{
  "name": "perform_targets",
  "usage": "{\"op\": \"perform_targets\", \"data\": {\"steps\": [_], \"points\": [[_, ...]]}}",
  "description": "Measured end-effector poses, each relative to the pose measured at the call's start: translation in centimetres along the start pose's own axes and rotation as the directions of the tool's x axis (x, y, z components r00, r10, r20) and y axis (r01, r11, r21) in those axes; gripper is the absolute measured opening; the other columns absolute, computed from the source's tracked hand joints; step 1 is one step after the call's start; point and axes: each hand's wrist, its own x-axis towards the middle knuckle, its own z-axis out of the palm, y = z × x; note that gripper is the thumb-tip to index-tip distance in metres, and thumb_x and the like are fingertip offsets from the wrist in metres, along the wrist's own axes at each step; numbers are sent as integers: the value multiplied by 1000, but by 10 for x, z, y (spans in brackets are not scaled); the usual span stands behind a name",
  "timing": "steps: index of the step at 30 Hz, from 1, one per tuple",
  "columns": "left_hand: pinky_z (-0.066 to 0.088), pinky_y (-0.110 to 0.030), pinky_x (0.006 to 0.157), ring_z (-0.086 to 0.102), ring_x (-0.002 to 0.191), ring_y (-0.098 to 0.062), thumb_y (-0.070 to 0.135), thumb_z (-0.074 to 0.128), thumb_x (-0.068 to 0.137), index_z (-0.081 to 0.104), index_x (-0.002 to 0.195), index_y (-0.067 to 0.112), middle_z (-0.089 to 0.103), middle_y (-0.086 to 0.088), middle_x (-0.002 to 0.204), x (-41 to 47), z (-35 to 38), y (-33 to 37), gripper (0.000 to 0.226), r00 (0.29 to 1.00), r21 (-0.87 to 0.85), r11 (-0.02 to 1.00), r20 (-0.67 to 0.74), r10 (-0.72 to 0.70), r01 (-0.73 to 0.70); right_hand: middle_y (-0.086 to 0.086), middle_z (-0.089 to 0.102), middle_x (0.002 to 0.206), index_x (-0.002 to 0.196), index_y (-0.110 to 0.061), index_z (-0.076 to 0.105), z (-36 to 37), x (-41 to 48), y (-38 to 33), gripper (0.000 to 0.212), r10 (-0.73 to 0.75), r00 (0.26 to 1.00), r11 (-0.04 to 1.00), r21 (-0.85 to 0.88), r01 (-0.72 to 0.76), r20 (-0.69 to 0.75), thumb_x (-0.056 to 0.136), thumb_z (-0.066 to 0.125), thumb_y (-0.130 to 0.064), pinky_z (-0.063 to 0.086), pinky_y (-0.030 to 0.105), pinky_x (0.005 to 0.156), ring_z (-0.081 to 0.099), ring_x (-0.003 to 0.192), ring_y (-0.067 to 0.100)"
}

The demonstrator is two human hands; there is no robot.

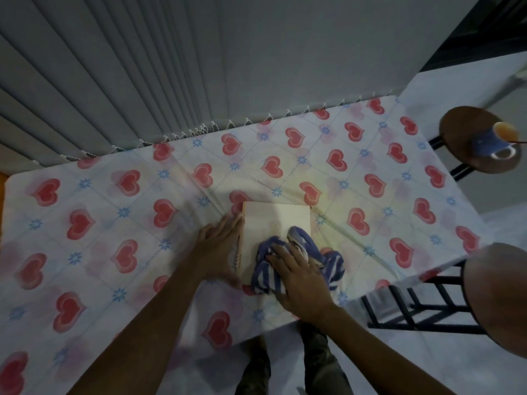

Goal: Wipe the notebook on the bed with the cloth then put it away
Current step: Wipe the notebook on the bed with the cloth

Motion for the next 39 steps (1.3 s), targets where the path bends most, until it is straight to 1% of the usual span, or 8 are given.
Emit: {"op": "perform_targets", "data": {"steps": [10, 17, 24, 28, 31, 34, 37, 39], "points": [[13, -55, 121, -15, 154, -14, 98, 58, 35, -23, 155, 29, -26, 11, 165, -3, -5, 2, 160, 1000, 57, 998, -8, 1, 0, 1, 36, 161, 149, -25, 43, -11, -23, -14, 68, -58, 996, 998, 33, 56, 62, 85, 62, -39, 43, 54, 109, 30, 150, 34], [23, -56, 118, -4, 157, -26, 87, 60, 57, -6, 160, 11, -7, -9, 170, -9, -19, 28, 144, 999, 208, 978, 31, -27, 20, 3, 58, 138, 135, -23, 56, -41, -29, -8, 62, -82, 990, 943, 329, 41, 111, 75, 72, -29, 49, 37, 98, 54, 126, 23], [19, -53, 121, -1, 157, -29, 82, 59, 73, -7, 161, 13, -7, -9, 170, -15, -44, 66, 129, 998, 326, 944, 43, 44, -56, 8, 61, 135, 138, -16, 54, -95, -28, 27, 58, -21, 1000, 914, 404, 22, -7, 83, 73, -21, 50, 37, 97, 59, 118, 26], [23, -50, 120, 15, 155, -22, 82, 64, 69, 5, 161, 15, 12, -3, 169, -4, -66, 112, 128, 998, 167, 984, 11, 62, -63, 7, 61, 135, 139, -19, 53, -126, -33, 59, 55, 44, 996, 904, 427, -7, -78, 86, 70, -18, 49, 42, 98, 60, 120, 29], [38, -42, 107, 46, 138, -23, 80, 66, 70, 32, 155, 14, 43, -3, 155, 8, -72, 160, 112, 981, 155, 982, -141, 130, -108, 9, 54, 147, 146, -16, 47, -145, -50, 96, 60, 117, 985, 900, 433, -50, -130, 91, 69, -21, 43, 41, 108, 53, 131, 31], [53, -43, 80, 70, 104, -32, 73, 69, 72, 60, 136, 4, 69, -11, 124, 26, -69, 220, 94, 908, 169, 961, -327, 262, -217, 6, 57, 143, 143, -21, 51, -163, -83, 144, 55, 219, 957, 876, 470, -108, -188, 91, 68, -23, 43, 32, 103, 57, 125, 28], [55, -39, 65, 74, 89, -31, 77, 48, 83, 69, 123, 3, 74, -11, 110, 49, -69, 291, 87, 855, 174, 940, -393, 339, -293, 4, 61, 136, 140, -24, 52, -176, -128, 200, 55, 294, 936, 859, 484, -170, -194, 88, 70, -22, 48, 36, 100, 60, 119, 26], [55, -38, 63, 74, 86, -29, 83, 51, 74, 72, 119, 3, 76, -10, 106, 69, -65, 341, 94, 849, 156, 930, -378, 368, -333, 3, 61, 136, 139, -23, 52, -182, -162, 239, 55, 357, 917, 841, 489, -233, -179, 87, 72, -20, 47, 34, 101, 59, 121, 23]]}}
